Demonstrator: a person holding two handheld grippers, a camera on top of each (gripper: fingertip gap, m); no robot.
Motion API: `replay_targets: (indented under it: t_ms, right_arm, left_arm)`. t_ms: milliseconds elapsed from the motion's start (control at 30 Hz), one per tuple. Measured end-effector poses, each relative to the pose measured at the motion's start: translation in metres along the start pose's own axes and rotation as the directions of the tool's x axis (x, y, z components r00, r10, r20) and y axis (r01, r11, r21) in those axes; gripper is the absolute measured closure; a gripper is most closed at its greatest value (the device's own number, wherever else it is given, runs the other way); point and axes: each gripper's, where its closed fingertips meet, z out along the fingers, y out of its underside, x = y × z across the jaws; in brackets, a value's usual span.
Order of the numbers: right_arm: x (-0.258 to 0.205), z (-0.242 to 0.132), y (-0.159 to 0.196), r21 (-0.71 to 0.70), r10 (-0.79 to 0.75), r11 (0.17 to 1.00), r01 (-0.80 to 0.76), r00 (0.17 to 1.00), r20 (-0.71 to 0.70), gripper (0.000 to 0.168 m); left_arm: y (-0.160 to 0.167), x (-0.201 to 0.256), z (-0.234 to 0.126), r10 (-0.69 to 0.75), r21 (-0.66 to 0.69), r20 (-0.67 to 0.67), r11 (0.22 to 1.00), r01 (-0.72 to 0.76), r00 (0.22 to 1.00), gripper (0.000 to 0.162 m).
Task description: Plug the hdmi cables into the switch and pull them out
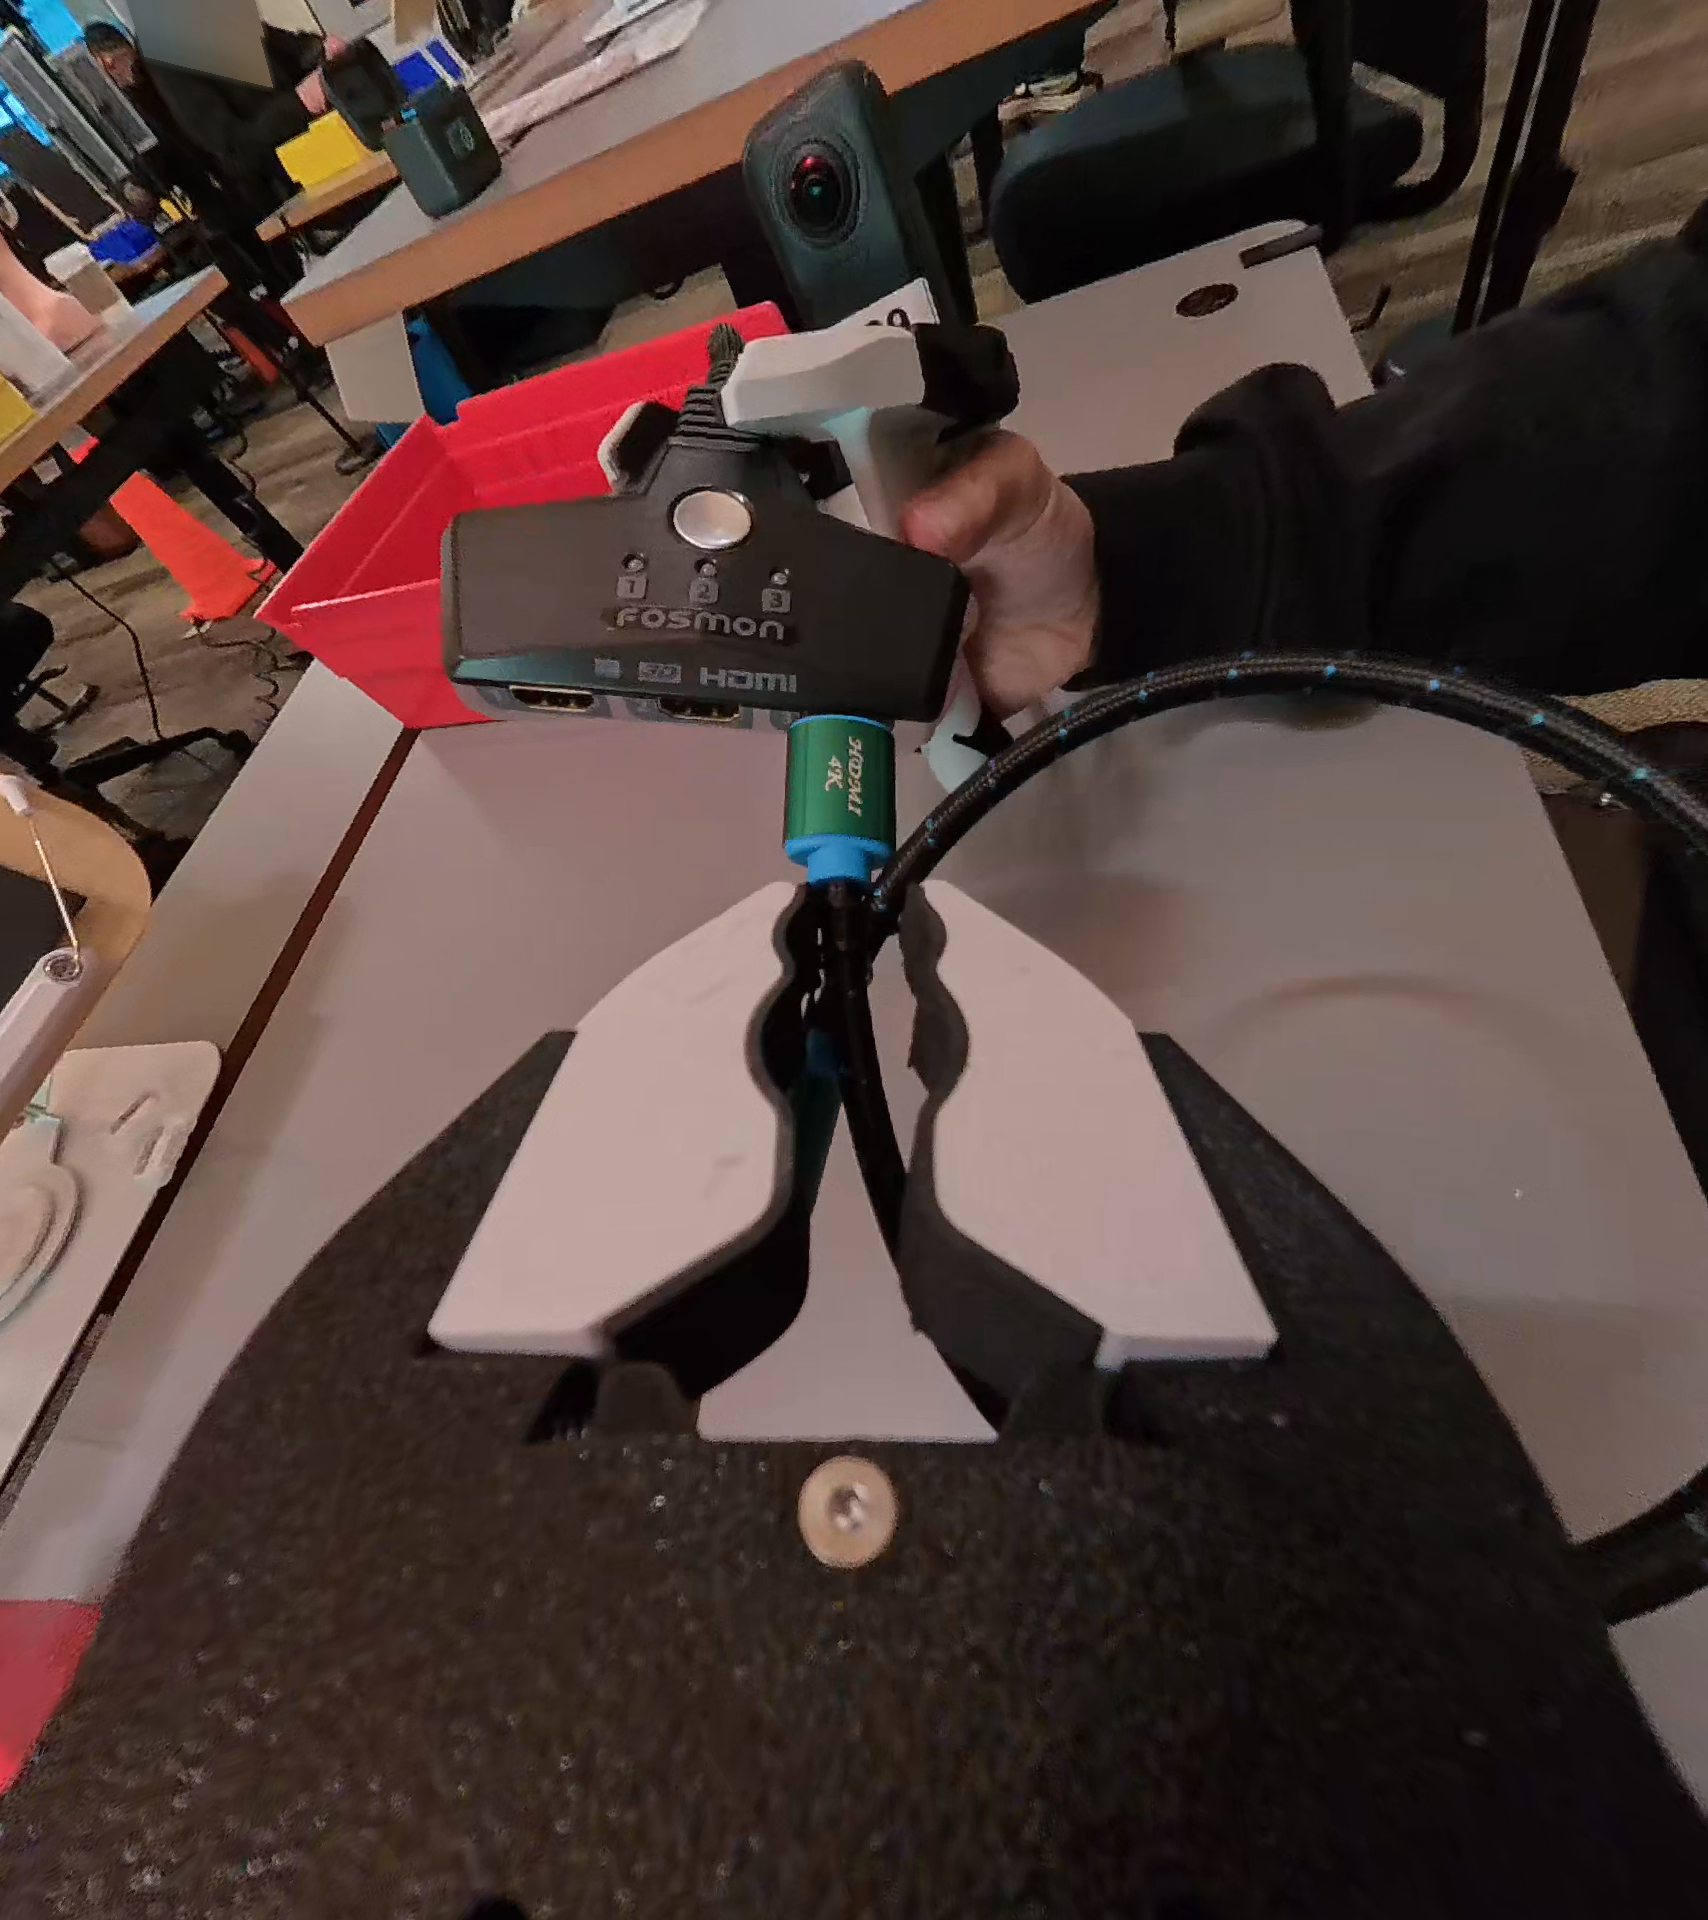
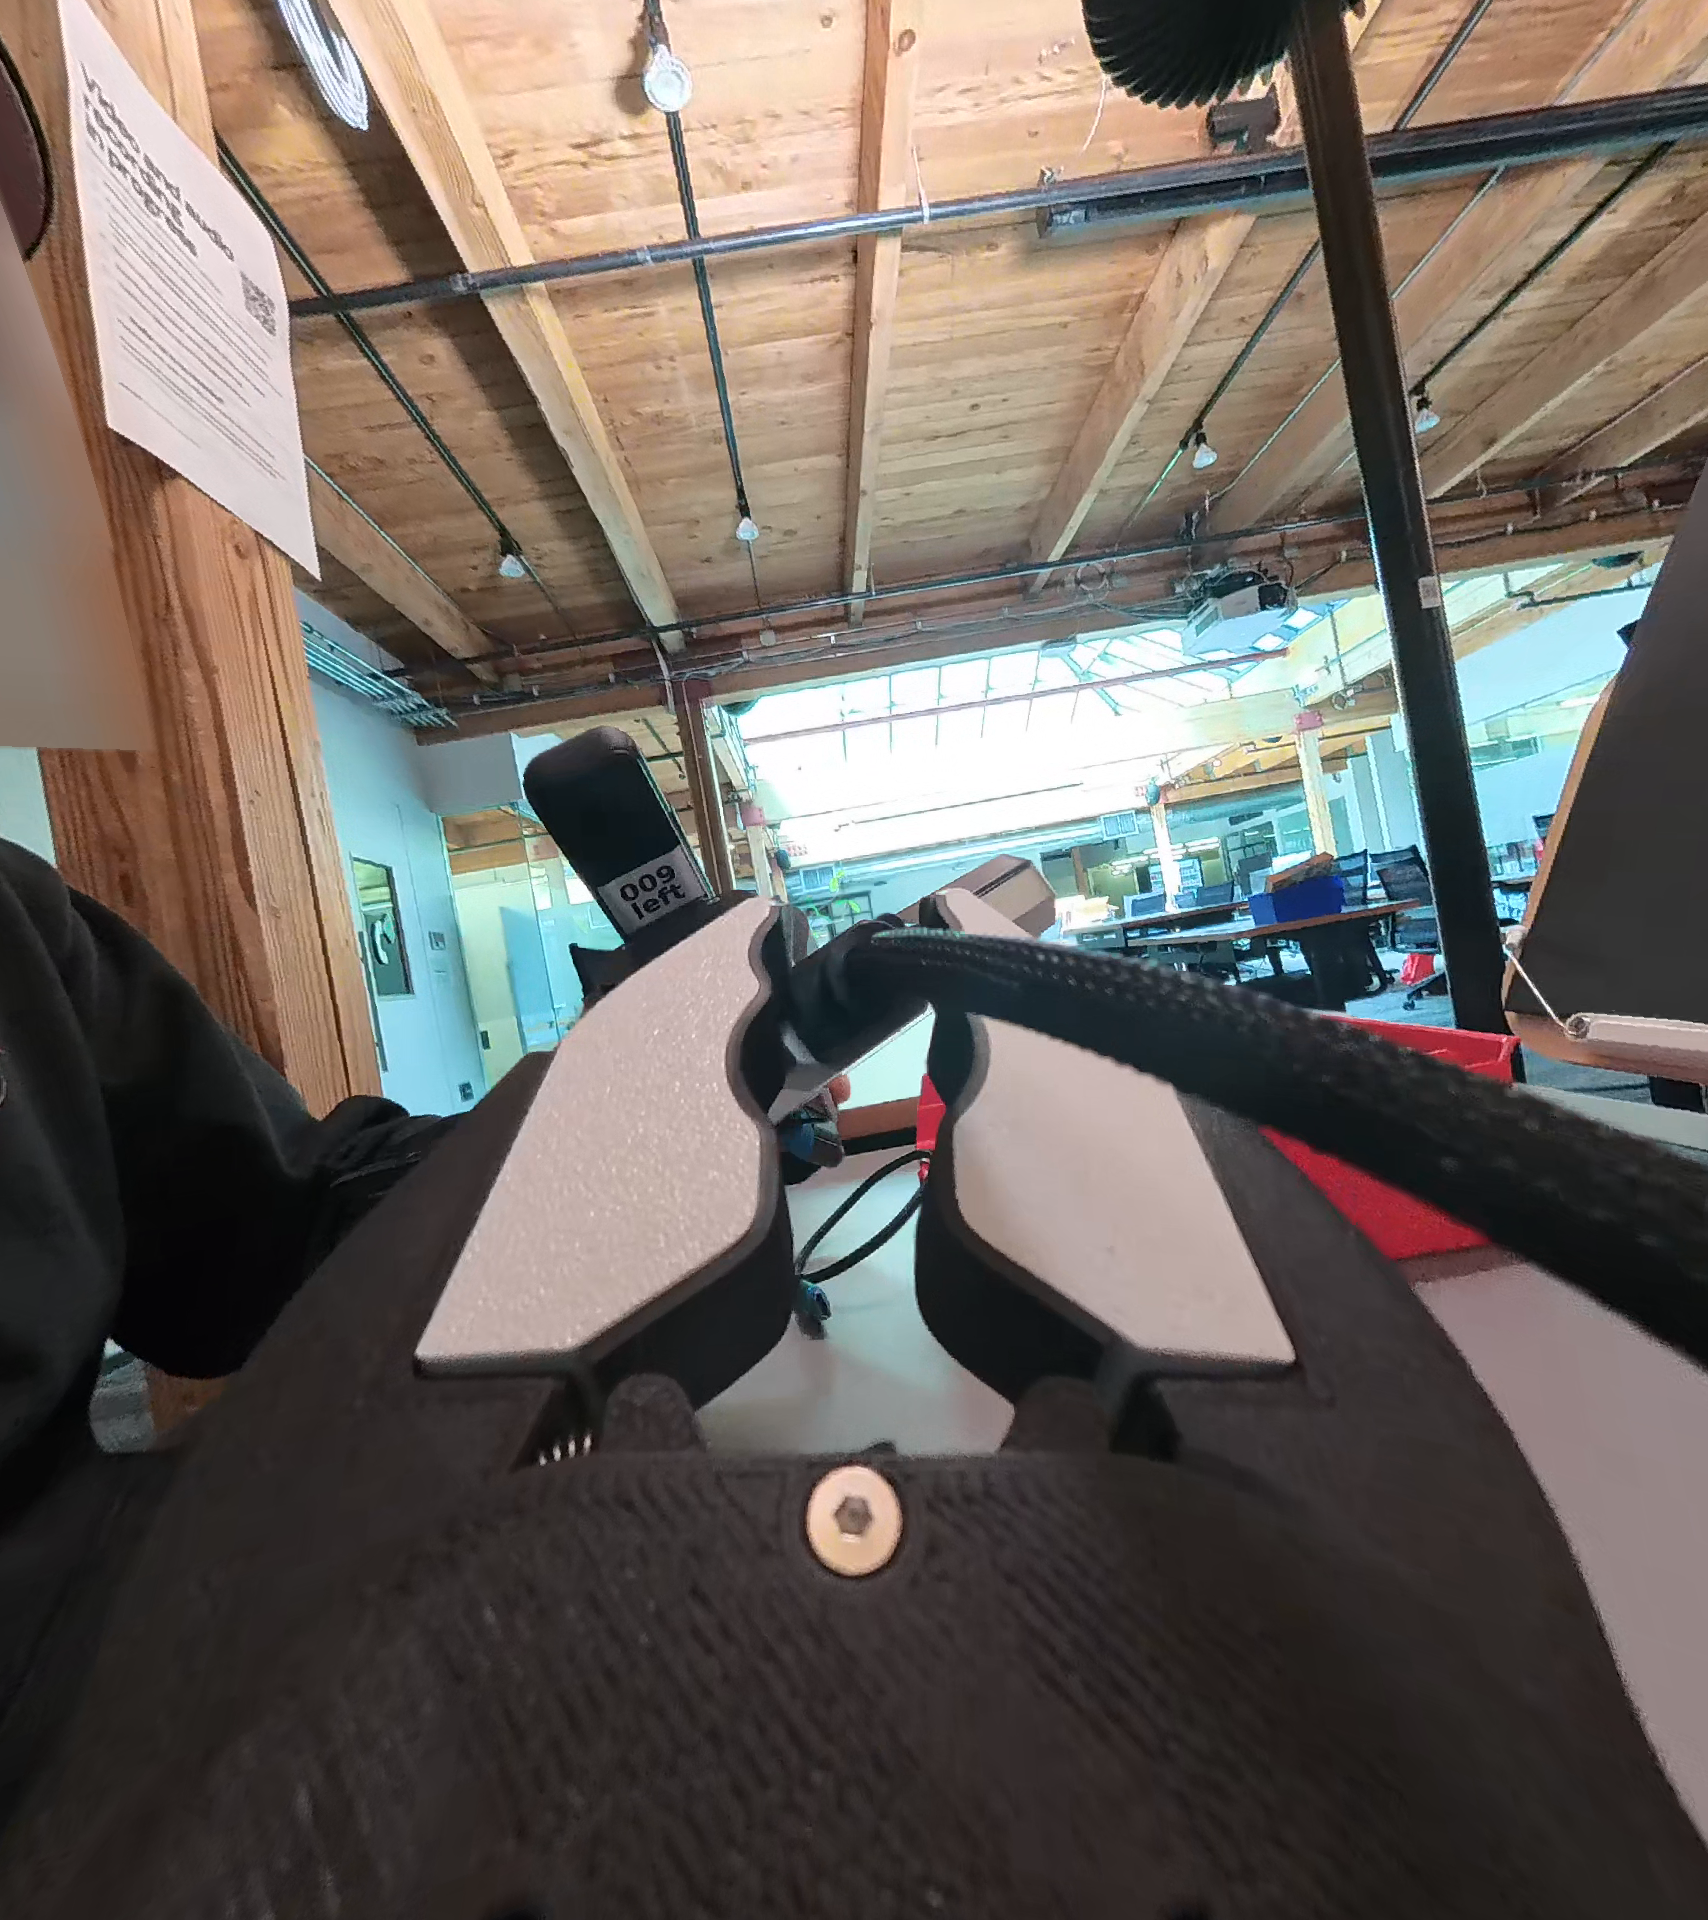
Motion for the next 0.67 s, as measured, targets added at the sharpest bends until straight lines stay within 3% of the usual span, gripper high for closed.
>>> replay_targets:
  t_ms: [233,367,433,533,667]
  right_arm:
    - [0.004,-0.009,-0.013,0.060,-0.013,0.998,0.013,1.000,-0.005,0.143]
    - [0.009,-0.017,-0.017,-0.015,-0.100,0.995,0.099,0.993,-0.059,0.144]
    - [0.009,-0.022,-0.018,-0.031,-0.109,0.994,0.108,0.993,-0.053,0.144]
    - [0.006,-0.026,-0.024,-0.007,-0.091,0.996,0.091,0.996,-0.017,0.144]
    - [0.006,-0.026,-0.024,-0.011,-0.092,0.996,0.091,0.996,-0.005,0.144]
  left_arm:
    - [-0.015,-0.004,0.005,-0.059,0.128,0.026,0.990,0.056,0.998,0.144]
    - [-0.007,-0.022,-0.032,-0.135,0.148,0.152,0.983,0.112,0.979,0.125]
    - [0.010,-0.035,-0.067,-0.176,0.121,0.236,0.981,0.150,0.956,0.128]
    - [0.064,-0.043,-0.120,-0.196,-0.059,0.361,0.971,0.232,0.912,0.131]
    - [0.133,-0.003,-0.154,-0.228,-0.295,0.289,0.903,0.313,0.930,0.136]
